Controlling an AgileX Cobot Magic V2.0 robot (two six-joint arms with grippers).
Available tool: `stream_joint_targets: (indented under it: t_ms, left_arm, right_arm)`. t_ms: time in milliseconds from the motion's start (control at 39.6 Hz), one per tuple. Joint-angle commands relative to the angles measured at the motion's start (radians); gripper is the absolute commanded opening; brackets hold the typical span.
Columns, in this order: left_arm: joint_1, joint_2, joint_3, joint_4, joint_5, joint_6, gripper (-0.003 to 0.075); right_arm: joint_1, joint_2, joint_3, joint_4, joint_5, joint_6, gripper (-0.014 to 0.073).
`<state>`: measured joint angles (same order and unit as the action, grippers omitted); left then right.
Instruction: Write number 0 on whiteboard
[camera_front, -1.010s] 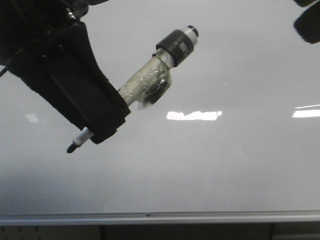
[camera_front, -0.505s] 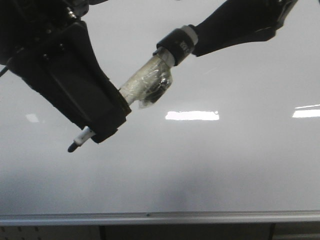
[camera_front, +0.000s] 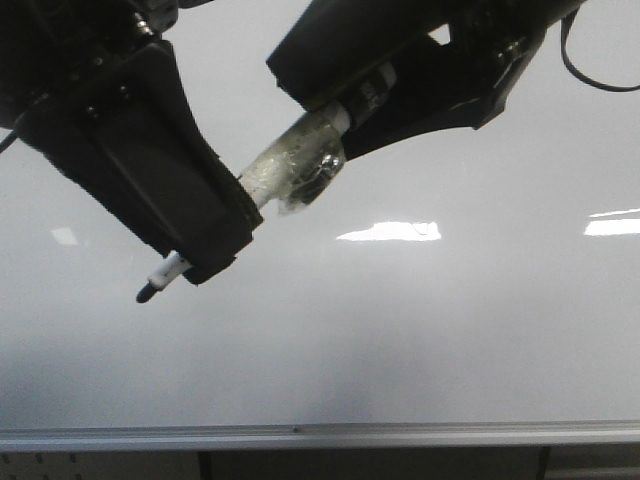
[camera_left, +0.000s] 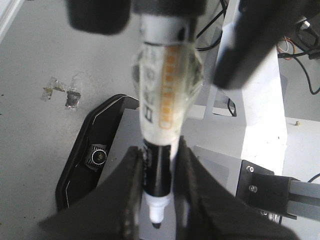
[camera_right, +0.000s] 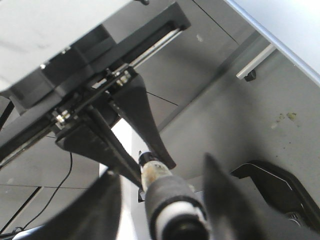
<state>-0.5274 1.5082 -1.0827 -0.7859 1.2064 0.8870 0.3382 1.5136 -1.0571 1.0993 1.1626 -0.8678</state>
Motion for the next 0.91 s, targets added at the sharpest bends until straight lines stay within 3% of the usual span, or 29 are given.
stream_joint_targets:
  t_ms: [0,152,303,404,606,707,884]
  left_arm:
    - [-0.008,-0.041,-0.029,-0.06,0.058,0.004,-0.0019]
    - [-0.008,-0.041,-0.029,-0.06,0.058,0.004,-0.0019]
    - [-0.008,-0.041,-0.029,-0.06,0.056,0.006,0.0004]
    - [-0.008,-0.041,-0.029,-0.06,0.056,0.006,0.0123]
    - [-0.008,-0.041,-0.029,-0.06,0.054,0.006,0.0536]
    - [-0.008,-0.041,-0.029,-0.06,0.05,0.006,0.0608]
    - [-0.008,-0.041,-0.029,-0.06,0.05,0.006,0.0608]
  right_arm:
    - [0.003,-0.031,-0.033,0.057,0.047,-0.013,0.0204]
    - [0.003,-0.031,-0.033,0.057,0.052,-0.013,0.0013]
    - [0.003,-0.031,-0.033,0.056,0.055,-0.014,-0.0055]
    - [0.003,-0.031,-0.033,0.046,0.07,-0.014,-0.0059]
    - [0.003,-0.031,-0.033,0.022,0.093,-0.014,-0.0059]
    - [0.003,-0.031,-0.033,0.005,0.1,-0.014,-0.0059]
    - [-0.001,-0.031,-0.061,-0.114,0.123,0.053,-0.0059]
